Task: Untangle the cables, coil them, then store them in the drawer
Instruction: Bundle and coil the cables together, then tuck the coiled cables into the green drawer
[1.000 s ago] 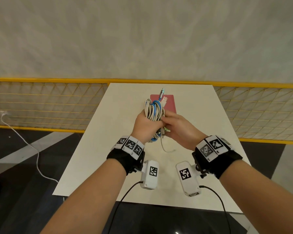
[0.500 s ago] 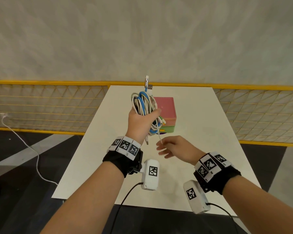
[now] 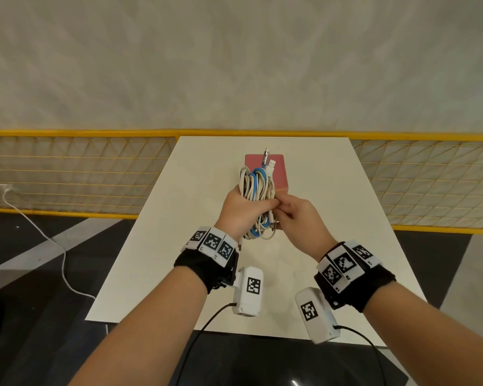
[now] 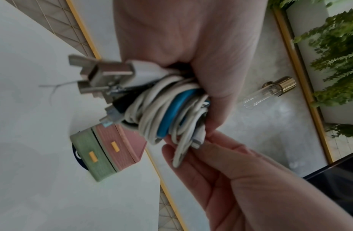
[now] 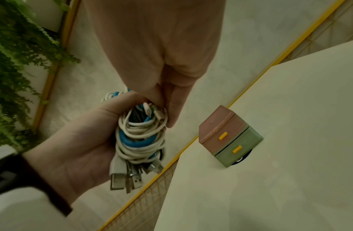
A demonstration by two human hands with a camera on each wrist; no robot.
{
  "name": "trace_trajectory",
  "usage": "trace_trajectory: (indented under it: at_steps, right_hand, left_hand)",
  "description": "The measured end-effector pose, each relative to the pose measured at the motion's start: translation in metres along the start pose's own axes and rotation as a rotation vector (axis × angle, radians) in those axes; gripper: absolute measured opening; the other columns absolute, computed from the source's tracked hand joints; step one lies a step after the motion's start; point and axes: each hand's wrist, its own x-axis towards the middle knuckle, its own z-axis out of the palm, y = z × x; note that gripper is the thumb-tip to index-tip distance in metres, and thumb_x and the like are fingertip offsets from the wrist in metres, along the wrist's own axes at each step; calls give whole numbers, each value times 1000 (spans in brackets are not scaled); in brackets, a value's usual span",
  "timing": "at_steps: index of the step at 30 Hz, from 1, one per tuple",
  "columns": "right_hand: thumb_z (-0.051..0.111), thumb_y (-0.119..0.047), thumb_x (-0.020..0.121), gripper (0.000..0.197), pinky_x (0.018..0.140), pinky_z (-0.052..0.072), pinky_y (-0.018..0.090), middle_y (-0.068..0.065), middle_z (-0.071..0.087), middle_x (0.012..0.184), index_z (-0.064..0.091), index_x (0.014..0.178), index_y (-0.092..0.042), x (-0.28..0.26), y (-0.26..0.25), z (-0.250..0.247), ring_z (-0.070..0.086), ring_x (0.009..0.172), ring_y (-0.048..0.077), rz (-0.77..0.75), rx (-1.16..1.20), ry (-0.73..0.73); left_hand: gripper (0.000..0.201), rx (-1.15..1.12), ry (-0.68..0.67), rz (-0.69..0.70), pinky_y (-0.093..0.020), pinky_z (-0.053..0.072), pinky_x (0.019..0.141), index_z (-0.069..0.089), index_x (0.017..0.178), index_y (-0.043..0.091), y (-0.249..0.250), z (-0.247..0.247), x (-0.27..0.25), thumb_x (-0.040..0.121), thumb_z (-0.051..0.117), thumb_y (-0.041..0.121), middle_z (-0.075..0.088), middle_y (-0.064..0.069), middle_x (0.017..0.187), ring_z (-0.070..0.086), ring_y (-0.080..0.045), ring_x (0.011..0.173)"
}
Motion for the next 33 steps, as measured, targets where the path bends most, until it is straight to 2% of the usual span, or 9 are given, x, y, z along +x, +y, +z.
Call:
trace_trajectory:
  at_steps: [5, 8, 12, 14, 17, 20, 26, 30, 33]
  right_hand:
    - [36, 20, 80, 57, 82, 58, 29, 6, 68, 111, 62, 116, -16, -4, -10, -13, 66, 97, 17, 130, 295, -97]
    - [31, 24, 78, 64, 80, 56, 22, 2, 63, 116, 56, 125, -12, -4, -9, -24, 63, 102, 12, 148, 346, -169]
    - [30, 22, 79, 79, 106, 25, 8, -24, 31, 138, 34, 134, -36, 2, 4, -43, 27, 132, -2, 79, 4, -299]
    - [34, 14, 84, 77, 113, 18, 17, -20, 21, 145, 29, 135, -45, 6, 22, -57, 17, 137, 1, 102, -168, -248]
    - [41, 1, 89, 63, 117, 26, 37, -1, 29, 154, 30, 145, -27, 9, 54, -75, 28, 142, 17, 240, -253, -84]
    - [45, -2, 89, 56, 112, 33, 35, 4, 39, 148, 37, 141, -20, 18, 76, -79, 38, 136, 21, 339, -225, 46]
    - [47, -2, 88, 49, 97, 42, 34, 15, 55, 128, 43, 135, -14, 63, 111, -39, 53, 117, 28, 511, -166, 176]
    - [46, -7, 90, 50, 90, 45, 35, 12, 61, 105, 36, 138, -12, 96, 136, 7, 58, 102, 30, 670, -125, 149]
    - [49, -9, 88, 51, 84, 44, 37, 11, 56, 101, 32, 136, -11, 119, 148, 33, 57, 97, 32, 739, -70, 193]
  left_hand:
    - [21, -7, -62, -22, -27, 59, 71, 71, 94, 12, -1, 9, 3, 75, 77, 5, 74, -2, 82, 72, -15, 79]
    - [21, -13, -62, -32, -34, 60, 75, 70, 96, 6, -4, 18, 6, 75, 75, 4, 74, -9, 85, 72, -21, 82]
    - [20, 5, -13, -22, -21, 55, 64, 69, 94, 7, -11, 26, 13, 75, 77, 5, 71, -2, 80, 69, -11, 73]
    - [23, 17, 50, -39, -16, 52, 60, 65, 92, 11, -18, 21, 23, 75, 79, 5, 70, 1, 80, 66, -9, 72]
    - [25, 130, 138, -73, -21, 50, 57, 61, 91, 9, -31, 6, 42, 74, 77, 1, 65, -1, 75, 61, -16, 69]
    - [31, 301, 100, -110, -28, 50, 62, 58, 99, 11, -45, -5, 65, 73, 73, 2, 66, -5, 82, 63, -21, 73]
    - [86, 663, -179, -121, -25, 45, 80, 35, 145, 28, -55, -13, 121, 71, 72, 6, 62, 1, 116, 60, -20, 97]
    - [80, 841, -313, -136, -31, 51, 89, 39, 142, 28, -62, -22, 152, 71, 72, 12, 64, -1, 120, 62, -23, 102]
    - [68, 953, -364, -107, -34, 55, 83, 49, 131, 29, -68, -29, 163, 68, 72, 16, 67, -1, 109, 65, -23, 93]
